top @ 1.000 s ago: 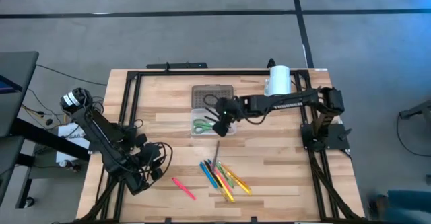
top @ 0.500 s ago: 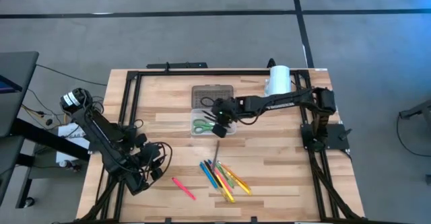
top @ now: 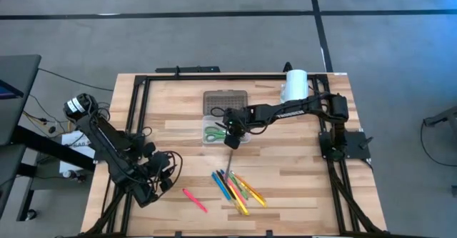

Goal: Pick & place school supplies into a supply box
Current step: Put the black pen into the supply box, then put the pink pen into the supply box

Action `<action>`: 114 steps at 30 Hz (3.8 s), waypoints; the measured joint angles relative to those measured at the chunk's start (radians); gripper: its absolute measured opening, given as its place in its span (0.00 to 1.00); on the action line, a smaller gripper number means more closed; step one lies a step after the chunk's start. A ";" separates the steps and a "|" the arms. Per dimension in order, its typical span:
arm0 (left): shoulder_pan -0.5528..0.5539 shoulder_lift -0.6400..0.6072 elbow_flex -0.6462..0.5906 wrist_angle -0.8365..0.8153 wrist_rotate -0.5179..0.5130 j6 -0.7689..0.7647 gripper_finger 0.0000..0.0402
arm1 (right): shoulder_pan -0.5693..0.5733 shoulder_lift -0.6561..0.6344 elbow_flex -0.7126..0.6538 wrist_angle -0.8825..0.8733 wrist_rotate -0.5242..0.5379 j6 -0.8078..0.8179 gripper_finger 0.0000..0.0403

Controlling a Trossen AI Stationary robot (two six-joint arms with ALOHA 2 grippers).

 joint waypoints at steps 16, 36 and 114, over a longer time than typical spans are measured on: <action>0.000 0.000 0.000 0.090 0.002 0.099 0.42 | 0.034 -0.075 0.000 -0.003 0.001 -0.014 0.28; 0.266 0.024 0.001 0.593 0.530 1.028 0.42 | 0.338 -0.358 0.000 -0.159 0.133 -0.036 0.28; 0.355 0.343 0.002 0.750 0.844 1.257 0.12 | 0.978 -0.358 -0.055 -0.835 0.561 1.216 0.28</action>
